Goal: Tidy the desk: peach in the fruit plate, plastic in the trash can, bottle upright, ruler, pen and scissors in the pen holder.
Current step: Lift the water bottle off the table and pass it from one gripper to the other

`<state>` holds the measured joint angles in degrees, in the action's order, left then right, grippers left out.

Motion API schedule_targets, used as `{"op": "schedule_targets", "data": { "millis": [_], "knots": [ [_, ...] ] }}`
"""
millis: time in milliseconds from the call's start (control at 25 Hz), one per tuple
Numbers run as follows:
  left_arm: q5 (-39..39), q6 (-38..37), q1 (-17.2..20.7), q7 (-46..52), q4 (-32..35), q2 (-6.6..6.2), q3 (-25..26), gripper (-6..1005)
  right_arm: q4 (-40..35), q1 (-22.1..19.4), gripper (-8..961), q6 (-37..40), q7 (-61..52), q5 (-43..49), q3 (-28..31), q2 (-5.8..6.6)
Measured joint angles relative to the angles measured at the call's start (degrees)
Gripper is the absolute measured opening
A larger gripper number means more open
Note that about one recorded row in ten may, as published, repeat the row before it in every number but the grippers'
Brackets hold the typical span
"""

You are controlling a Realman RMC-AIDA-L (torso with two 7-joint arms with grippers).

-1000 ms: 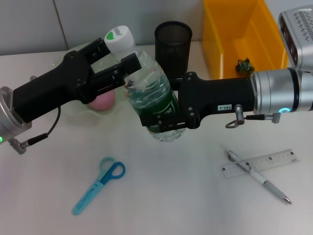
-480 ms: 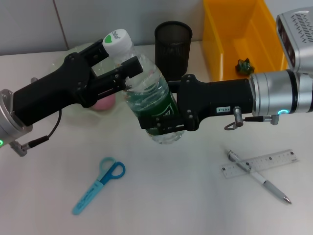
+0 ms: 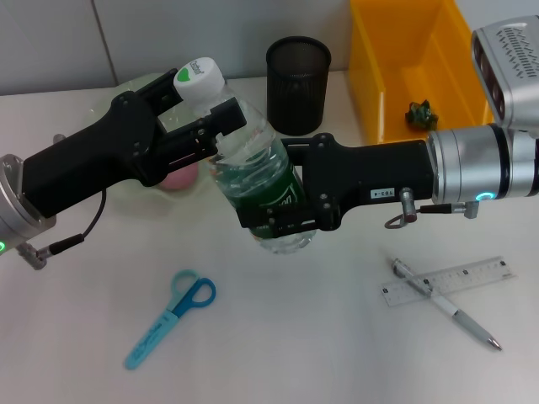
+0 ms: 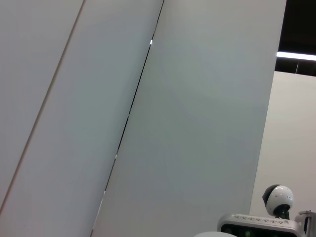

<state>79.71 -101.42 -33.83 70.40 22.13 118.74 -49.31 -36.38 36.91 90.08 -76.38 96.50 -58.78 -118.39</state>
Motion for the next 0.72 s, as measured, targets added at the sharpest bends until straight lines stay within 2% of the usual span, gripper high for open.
{"op": "schedule_targets", "data": {
  "millis": [720],
  "knots": [
    [0.0,-0.02,0.0,0.0,0.03,0.0,0.0,791,-0.15,0.0,766,0.36,0.01,-0.26,-0.03,-0.08]
  ]
}}
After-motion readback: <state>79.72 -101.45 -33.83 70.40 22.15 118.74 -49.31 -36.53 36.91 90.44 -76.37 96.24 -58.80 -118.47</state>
